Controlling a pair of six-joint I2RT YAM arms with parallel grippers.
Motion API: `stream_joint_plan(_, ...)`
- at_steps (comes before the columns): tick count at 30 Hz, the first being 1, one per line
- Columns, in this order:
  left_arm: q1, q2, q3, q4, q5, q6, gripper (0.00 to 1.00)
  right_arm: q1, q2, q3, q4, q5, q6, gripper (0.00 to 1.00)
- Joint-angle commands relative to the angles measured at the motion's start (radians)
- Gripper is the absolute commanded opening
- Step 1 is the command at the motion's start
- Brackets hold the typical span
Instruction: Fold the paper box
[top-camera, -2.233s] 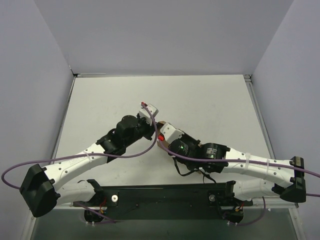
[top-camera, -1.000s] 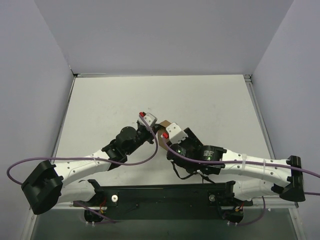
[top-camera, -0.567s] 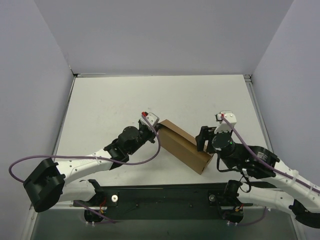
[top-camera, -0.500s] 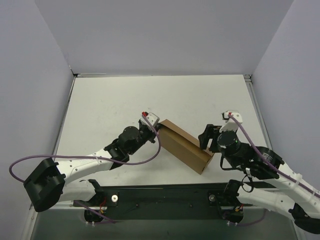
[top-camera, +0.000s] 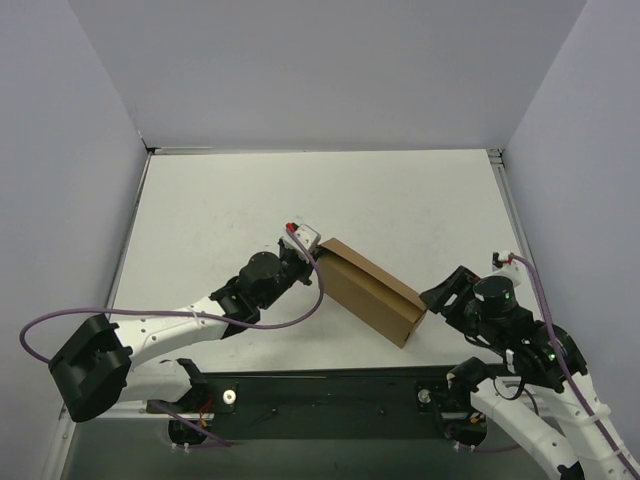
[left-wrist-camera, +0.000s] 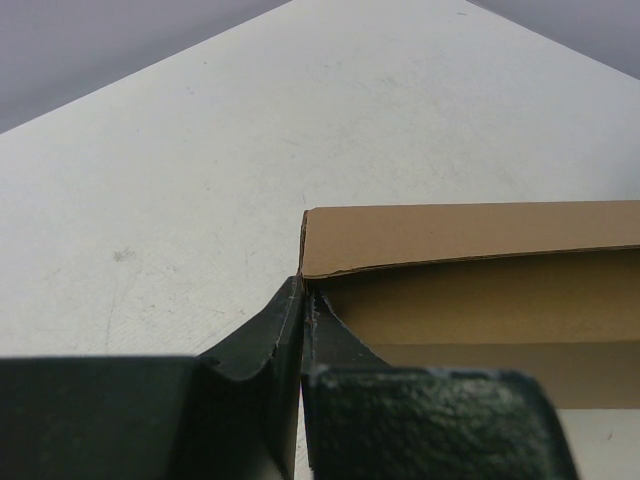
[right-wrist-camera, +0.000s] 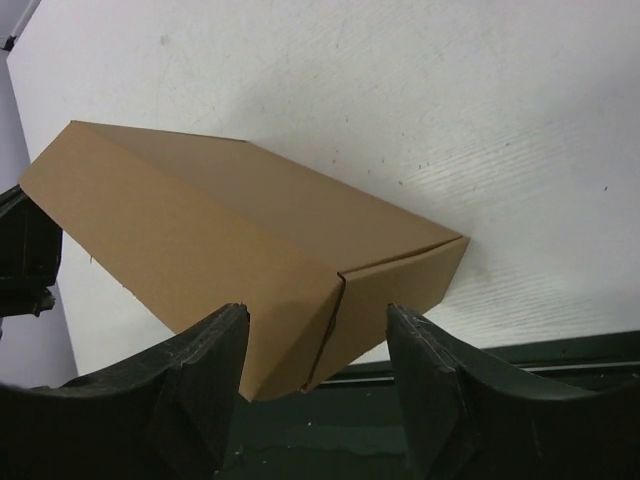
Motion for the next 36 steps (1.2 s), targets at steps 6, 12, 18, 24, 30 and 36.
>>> stream_joint_plan(6,-0.009,0.064,-0.022,-0.265,-0.012,0.026,0.0,-0.007,-0.061,-0.004,-0.06,-0.073,0.173,0.54)
stream_joint_plan(12,-0.011,0.068,-0.014,-0.269,-0.01,0.028,0.0,-0.007,-0.076,-0.022,-0.072,-0.087,0.201,0.5)
stream_joint_plan(18,-0.012,0.073,-0.011,-0.269,-0.009,0.028,0.0,-0.007,-0.085,-0.074,-0.092,-0.136,0.201,0.39)
stream_joint_plan(24,-0.018,0.076,-0.01,-0.269,-0.009,0.03,0.0,-0.007,-0.081,-0.123,-0.132,-0.144,0.182,0.34)
stream_joint_plan(30,-0.021,0.079,-0.005,-0.269,-0.004,0.03,0.0,-0.007,-0.085,-0.159,-0.213,-0.112,0.153,0.33)
stream_joint_plan(36,-0.026,0.058,0.019,-0.297,0.001,0.025,0.0,-0.007,-0.099,-0.218,-0.227,-0.098,0.139,0.33)
